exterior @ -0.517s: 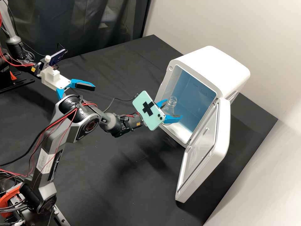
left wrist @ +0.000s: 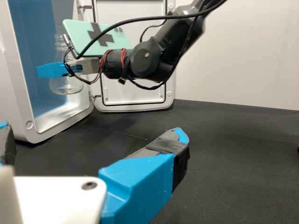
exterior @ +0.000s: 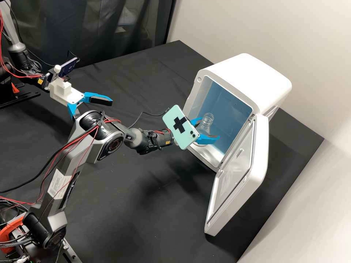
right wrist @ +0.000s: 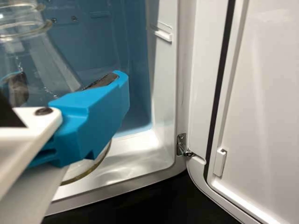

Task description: Place the flask in the incubator

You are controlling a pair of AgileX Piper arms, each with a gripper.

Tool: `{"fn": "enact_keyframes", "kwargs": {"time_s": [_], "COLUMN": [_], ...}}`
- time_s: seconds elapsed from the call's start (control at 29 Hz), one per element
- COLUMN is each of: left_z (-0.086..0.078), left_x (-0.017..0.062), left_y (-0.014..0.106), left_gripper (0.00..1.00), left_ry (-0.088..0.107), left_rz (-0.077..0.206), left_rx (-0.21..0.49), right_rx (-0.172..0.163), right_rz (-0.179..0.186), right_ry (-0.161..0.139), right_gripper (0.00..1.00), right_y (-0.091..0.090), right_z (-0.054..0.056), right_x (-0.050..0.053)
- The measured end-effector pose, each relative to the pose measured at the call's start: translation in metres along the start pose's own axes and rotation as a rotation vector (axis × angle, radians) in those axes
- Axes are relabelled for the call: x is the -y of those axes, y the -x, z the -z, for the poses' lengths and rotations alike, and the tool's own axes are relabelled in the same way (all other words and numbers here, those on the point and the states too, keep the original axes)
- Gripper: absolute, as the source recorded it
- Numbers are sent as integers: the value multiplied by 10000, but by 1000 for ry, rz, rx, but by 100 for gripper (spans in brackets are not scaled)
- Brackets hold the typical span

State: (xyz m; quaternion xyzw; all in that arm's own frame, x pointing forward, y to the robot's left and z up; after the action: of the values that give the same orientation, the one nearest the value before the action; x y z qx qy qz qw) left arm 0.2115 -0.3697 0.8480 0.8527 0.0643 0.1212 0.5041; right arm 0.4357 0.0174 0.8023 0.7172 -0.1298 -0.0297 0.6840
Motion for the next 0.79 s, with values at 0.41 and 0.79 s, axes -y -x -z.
{"fn": "enact_keyframes", "kwargs": {"time_s": [0.41, 0.79], "left_z": [-1, 10], "left_x": [3, -10], "left_y": [-25, -34], "left_gripper": [100, 100], "left_ry": [-16, -11], "left_rz": [1, -7], "left_rx": [2, -9], "right_rx": [37, 52], "right_rz": [-39, -39], "right_ry": [43, 63], "right_gripper": [0, 0], "right_y": [-248, -415], "right_z": [121, 339], "right_x": [-6, 127]}}
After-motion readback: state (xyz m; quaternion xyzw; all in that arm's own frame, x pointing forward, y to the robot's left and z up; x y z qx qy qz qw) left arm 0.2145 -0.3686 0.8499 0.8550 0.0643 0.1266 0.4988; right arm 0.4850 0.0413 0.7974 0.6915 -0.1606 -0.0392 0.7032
